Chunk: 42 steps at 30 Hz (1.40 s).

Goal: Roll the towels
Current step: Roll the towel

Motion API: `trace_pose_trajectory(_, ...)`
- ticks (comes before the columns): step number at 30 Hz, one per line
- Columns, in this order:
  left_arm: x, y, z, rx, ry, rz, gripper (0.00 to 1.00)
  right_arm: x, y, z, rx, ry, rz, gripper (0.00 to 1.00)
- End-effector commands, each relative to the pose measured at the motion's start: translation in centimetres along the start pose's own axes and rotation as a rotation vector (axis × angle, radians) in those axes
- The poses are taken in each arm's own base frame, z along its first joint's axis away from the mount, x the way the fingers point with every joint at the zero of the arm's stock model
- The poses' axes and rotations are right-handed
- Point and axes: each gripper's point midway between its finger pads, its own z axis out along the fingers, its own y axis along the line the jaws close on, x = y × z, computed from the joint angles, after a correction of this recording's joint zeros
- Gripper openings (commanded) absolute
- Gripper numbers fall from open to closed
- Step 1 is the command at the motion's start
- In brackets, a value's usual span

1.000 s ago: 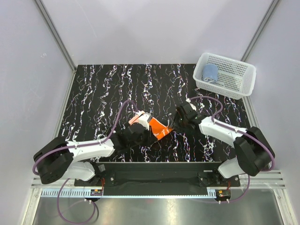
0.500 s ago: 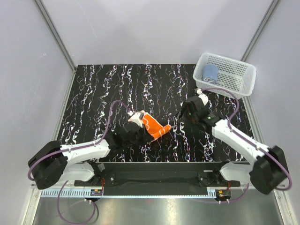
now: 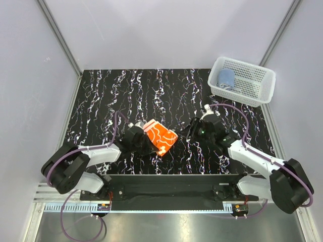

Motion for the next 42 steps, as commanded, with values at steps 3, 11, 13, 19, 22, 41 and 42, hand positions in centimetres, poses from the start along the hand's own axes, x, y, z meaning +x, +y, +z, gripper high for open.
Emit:
trace_pose_trajectory(3, 0.7, -0.4, 0.6, 0.009, 0.078, -0.004, 0.0, -0.6, 4.9, 0.9, -0.236, -0.003, -0.018, 0.46)
trace_pose_trajectory(11, -0.6, -0.3, 0.9, -0.042, 0.079, 0.072, 0.0, 1.3, 7.1, 4.4, -0.308, 0.085, -0.022, 0.43)
trace_pose_trajectory(13, -0.8, -0.2, 0.8, -0.058, 0.08, 0.088, 0.0, 1.8, 6.5, 5.7, -0.301, 0.098, -0.003, 0.42)
trace_pose_trajectory(19, -0.7, 0.4, 0.8, -0.085, 0.101, 0.107, 0.0, 2.8, 2.9, 8.6, -0.19, 0.09, 0.03, 0.39)
trace_pose_trajectory(22, -0.7, 0.7, 0.7, -0.098, 0.108, 0.122, 0.0, 3.7, 0.2, 9.3, -0.1, 0.084, 0.054, 0.38)
trace_pose_trajectory(41, -6.0, -2.0, -5.3, -0.259, -0.199, 0.499, 0.71, 5.4, -2.5, 9.6, 0.038, 0.153, 0.011, 0.36)
trace_pose_trajectory(42, -5.5, -3.1, -5.5, -0.248, -0.219, 0.554, 0.71, 5.5, -2.5, 9.5, 0.047, 0.16, 0.008, 0.36)
